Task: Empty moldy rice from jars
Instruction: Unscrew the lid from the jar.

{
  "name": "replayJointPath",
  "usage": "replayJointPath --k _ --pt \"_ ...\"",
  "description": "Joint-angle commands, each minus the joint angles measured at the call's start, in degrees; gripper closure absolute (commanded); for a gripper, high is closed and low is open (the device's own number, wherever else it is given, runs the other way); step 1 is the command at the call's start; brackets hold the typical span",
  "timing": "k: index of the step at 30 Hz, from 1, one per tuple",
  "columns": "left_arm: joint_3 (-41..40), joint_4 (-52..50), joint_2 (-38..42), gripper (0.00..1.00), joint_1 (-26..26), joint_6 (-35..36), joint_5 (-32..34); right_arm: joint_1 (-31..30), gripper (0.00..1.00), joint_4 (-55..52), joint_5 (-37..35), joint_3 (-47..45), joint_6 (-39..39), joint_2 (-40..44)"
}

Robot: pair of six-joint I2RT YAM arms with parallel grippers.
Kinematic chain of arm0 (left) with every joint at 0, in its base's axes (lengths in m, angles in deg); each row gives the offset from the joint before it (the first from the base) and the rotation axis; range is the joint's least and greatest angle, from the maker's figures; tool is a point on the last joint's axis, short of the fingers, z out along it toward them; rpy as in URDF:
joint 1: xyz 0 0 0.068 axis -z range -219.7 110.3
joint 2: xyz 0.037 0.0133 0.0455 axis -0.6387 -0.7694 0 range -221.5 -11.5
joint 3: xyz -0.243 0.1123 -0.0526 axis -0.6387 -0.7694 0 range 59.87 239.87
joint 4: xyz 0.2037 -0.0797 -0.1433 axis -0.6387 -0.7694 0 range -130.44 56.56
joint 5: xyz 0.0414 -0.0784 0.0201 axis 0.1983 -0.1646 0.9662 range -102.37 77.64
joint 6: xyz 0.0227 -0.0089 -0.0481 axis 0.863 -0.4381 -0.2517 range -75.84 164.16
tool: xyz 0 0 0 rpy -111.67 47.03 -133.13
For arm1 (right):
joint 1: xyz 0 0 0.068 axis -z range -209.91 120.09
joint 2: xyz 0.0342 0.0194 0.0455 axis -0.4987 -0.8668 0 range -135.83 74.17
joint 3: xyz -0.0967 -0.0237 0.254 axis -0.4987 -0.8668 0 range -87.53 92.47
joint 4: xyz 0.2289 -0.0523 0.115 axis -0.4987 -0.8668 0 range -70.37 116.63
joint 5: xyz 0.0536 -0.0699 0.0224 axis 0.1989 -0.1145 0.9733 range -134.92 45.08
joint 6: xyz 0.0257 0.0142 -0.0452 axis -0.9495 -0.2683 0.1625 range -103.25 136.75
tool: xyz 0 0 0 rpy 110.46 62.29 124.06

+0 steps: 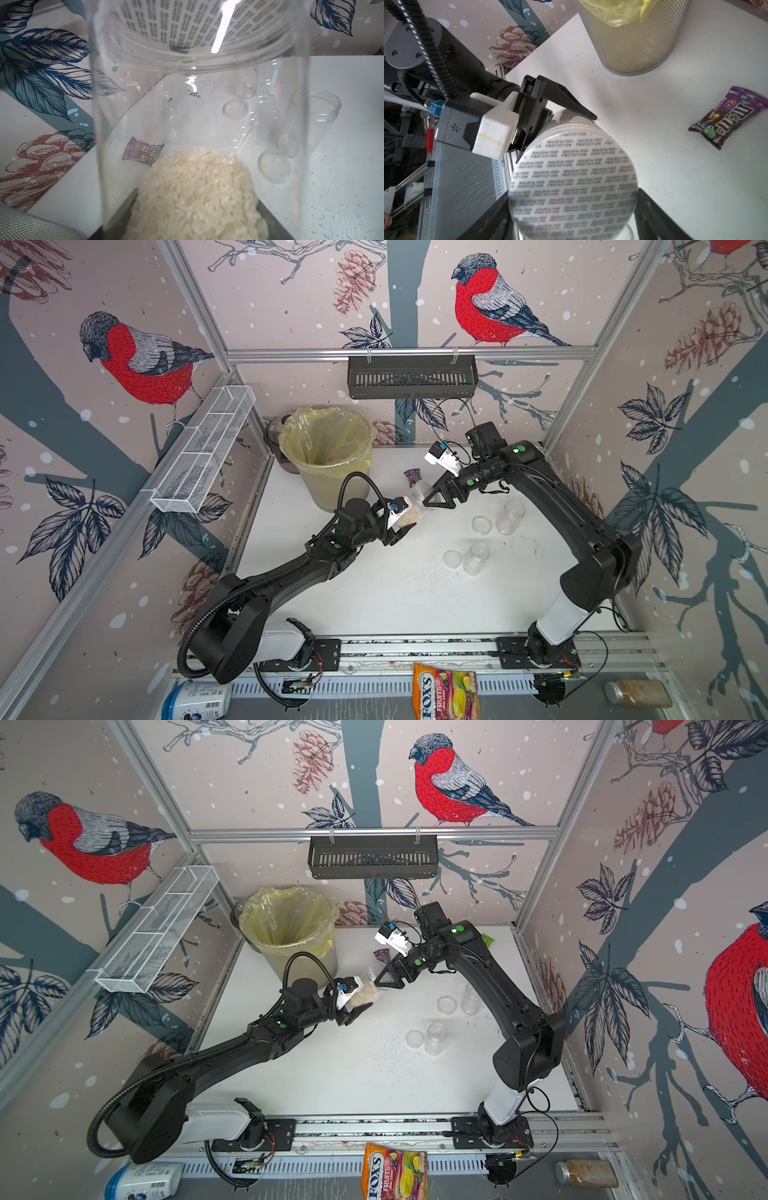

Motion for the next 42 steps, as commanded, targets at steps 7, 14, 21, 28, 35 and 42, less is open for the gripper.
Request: replayJointPath --k 7,14,21,28,35,42 --pt "1.6 -0.7 0.0 0.79 0.2 0.6 -3.0 -1.5 0.30 -2.2 0.9 2.0 4.7 -2.3" --pt "1.6 -0.5 0.7 0.80 0.2 0.9 -2.0 -1.0 0.17 5.0 0.0 -4.1 2.2 2.7" --pt "1.8 -0.8 0.4 0.81 0.2 1.2 -1.9 -0.3 0.15 5.0 2.8 -4.3 3.0 1.9" --pt "1.6 -0.6 0.3 0.81 0.2 1.0 -2.2 -0.4 0.00 5.1 4.1 -3.1 3.1 1.0" --pt "1.4 -0.6 0.2 0.81 0.2 0.8 -2.1 -0.4 0.00 5.7 2.2 -2.8 2.1 1.4" --pt "1.0 -0.4 0.8 0.81 0.2 0.9 -0.4 3.0 0.00 15.5 -1.2 -6.4 -7.4 7.2"
